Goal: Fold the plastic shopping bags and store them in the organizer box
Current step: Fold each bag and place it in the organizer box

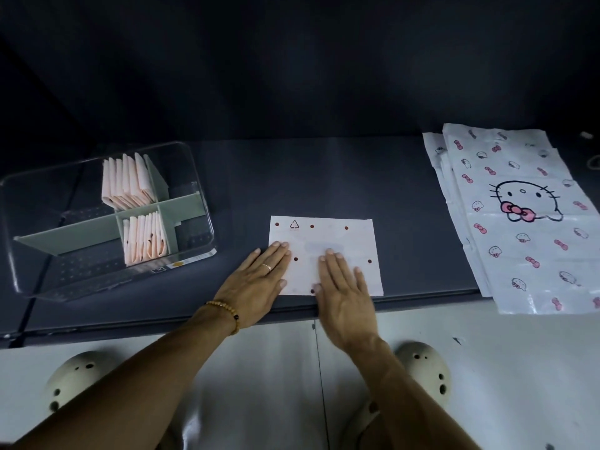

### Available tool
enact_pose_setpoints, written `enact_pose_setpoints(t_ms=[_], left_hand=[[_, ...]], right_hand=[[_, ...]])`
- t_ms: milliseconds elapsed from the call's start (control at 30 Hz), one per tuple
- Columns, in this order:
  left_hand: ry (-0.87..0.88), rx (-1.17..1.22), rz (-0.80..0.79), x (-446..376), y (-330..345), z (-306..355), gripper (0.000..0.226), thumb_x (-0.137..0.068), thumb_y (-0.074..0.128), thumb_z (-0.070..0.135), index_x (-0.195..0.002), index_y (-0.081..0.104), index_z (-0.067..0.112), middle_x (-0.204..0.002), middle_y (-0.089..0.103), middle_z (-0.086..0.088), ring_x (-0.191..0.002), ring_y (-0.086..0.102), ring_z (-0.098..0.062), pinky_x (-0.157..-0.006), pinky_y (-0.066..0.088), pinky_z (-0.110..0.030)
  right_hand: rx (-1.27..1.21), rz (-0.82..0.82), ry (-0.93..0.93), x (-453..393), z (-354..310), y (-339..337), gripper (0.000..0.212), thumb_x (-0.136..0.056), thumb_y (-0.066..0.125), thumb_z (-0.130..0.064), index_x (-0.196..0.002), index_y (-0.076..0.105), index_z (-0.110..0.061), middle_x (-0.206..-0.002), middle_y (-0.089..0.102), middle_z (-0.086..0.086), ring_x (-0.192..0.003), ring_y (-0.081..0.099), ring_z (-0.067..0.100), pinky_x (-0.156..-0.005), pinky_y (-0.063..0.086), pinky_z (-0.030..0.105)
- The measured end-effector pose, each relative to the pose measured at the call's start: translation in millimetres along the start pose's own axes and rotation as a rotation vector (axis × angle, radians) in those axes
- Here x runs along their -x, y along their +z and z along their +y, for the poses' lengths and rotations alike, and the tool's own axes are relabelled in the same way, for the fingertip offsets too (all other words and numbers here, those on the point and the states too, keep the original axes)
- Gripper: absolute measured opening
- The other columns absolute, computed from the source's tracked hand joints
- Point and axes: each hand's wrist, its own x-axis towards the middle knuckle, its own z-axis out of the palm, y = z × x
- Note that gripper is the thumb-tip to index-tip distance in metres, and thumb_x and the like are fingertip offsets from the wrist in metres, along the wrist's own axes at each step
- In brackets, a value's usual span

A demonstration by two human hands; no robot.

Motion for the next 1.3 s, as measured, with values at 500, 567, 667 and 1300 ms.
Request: enact_pose_setpoints(t_ms=[500, 567, 667, 1300], left_hand=[[0.02, 0.103, -0.009, -2.0, -4.5, -0.4, 0.05, -0.099, 0.029, 0.047, -0.147, 0.023, 0.036, -0.16, -0.004, 0.004, -0.146, -0.01, -0.009, -0.117, -0.009, -0.028], [0.02, 0.104, -0.031, -0.6, -7.4, 0.9, 0.06, -0.092, 0.033, 0.061, -0.147, 0.024, 0.036, -0.16, -0.002, 0.003, -0.146, -0.008, -0.01, -0.117, -0.008, -0.028], [0.0, 0.108, 0.041, -1.6, -10.1, 7.3, 0.047, -0.096, 0.042, 0.046, -0.142, 0.037, 0.035, -0.159, 0.013, 0.0, -0.147, 0.006, -0.014, -0.118, 0.0, -0.029], [-0.54, 0.384, 0.135, -21.1, -38.0, 2.7, 0.046, -0.091, 0.057, 0.036, -0.055, 0.034, 0.018, -0.062, 0.05, -0.004, -0.07, 0.053, -0.033, -0.06, 0.037, -0.033]], right_hand=[[0.073, 0.007, -0.094, 7.6, 41.6, -41.4, 0.037, -0.097, 0.046, -0.035, -0.127, 0.056, -0.017, -0.137, 0.053, 0.005, -0.125, 0.05, 0.025, -0.098, 0.043, 0.041], [0.075, 0.05, -0.098, 5.4, 43.5, -44.4, 0.032, -0.099, 0.046, -0.029, -0.124, 0.059, -0.013, -0.13, 0.059, 0.006, -0.117, 0.056, 0.026, -0.094, 0.047, 0.041], [0.039, 0.132, -0.109, 3.2, 43.9, -50.0, 0.026, -0.094, 0.054, -0.025, -0.113, 0.063, -0.009, -0.11, 0.069, 0.009, -0.097, 0.064, 0.029, -0.08, 0.052, 0.039], [-0.251, -0.043, 0.462, -36.4, 55.6, -54.9, 0.026, -0.098, 0.048, -0.037, -0.092, 0.052, -0.012, -0.092, 0.063, 0.011, -0.094, 0.061, 0.037, -0.076, 0.044, 0.035]])
